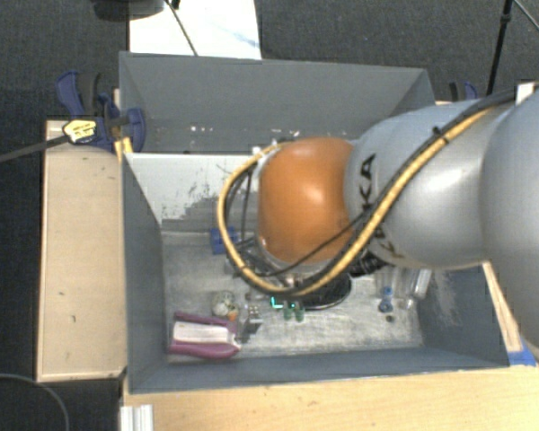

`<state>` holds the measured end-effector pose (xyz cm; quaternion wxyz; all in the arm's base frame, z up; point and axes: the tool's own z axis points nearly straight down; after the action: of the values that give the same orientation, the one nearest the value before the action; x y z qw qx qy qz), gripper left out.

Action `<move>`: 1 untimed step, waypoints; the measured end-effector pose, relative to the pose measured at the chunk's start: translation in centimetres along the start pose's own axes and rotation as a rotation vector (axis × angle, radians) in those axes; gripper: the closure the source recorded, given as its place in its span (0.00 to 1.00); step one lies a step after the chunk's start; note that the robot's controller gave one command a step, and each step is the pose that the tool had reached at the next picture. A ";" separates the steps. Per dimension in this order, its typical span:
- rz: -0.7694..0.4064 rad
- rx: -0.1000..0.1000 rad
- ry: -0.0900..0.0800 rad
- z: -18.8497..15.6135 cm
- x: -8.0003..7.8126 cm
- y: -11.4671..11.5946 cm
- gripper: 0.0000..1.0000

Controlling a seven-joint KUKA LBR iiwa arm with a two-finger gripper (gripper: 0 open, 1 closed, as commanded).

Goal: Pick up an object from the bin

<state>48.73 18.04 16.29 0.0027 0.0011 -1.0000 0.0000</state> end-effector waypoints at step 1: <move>-0.145 -0.003 -0.011 7.6 -2.8 6.0 0.00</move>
Offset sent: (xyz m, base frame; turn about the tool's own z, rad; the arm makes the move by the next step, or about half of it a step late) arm 0.0255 0.0574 -0.0779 -0.1435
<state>51.53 24.03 8.65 -0.0028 0.0738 -0.9973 -0.0015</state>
